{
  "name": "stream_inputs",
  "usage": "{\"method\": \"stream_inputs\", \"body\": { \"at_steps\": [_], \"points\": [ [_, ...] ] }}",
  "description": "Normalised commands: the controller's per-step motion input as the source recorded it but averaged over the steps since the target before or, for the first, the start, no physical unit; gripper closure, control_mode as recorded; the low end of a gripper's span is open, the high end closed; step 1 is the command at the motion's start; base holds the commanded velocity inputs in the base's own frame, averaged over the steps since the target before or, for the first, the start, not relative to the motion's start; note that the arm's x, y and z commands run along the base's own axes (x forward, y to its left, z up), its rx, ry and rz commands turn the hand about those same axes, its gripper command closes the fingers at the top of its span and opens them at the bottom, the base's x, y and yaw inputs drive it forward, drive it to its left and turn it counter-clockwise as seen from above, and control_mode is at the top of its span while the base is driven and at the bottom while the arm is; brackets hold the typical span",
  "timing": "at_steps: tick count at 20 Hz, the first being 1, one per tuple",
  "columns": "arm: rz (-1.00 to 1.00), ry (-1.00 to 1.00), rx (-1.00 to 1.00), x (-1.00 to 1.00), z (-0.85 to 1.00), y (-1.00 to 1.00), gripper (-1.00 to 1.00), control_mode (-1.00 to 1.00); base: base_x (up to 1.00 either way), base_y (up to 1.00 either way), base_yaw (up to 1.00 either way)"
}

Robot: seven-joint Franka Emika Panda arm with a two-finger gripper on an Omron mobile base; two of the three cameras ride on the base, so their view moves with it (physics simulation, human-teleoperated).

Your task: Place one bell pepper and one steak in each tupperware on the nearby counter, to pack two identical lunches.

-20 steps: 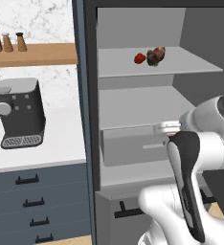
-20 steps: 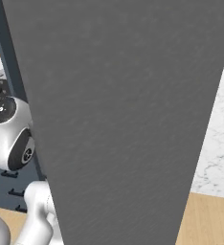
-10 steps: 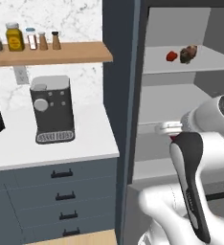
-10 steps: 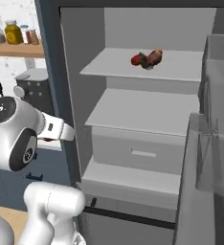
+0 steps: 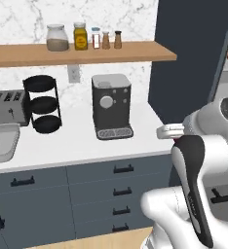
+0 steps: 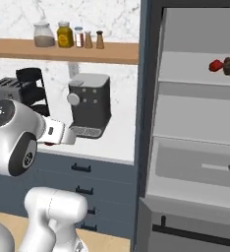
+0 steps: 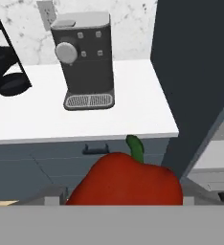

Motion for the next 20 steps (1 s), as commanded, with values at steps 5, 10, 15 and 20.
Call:
{"method": "stream_inputs", "body": {
  "at_steps": [5, 10, 15, 20],
  "points": [
    [0.0, 0.0, 0.0, 0.0, 0.0, 0.0, 1.0, 1.0, 0.02, 1.0, 0.01],
    [0.0, 0.0, 0.0, 0.0, 0.0, 0.0, 1.0, 1.0, 0.24, 1.0, 0.02],
    [0.0, 0.0, 0.0, 0.0, 0.0, 0.0, 1.0, 1.0, 0.34, 0.96, 0.01],
    [0.0, 0.0, 0.0, 0.0, 0.0, 0.0, 1.0, 1.0, 0.43, 0.71, 0.0]
  ]
}}
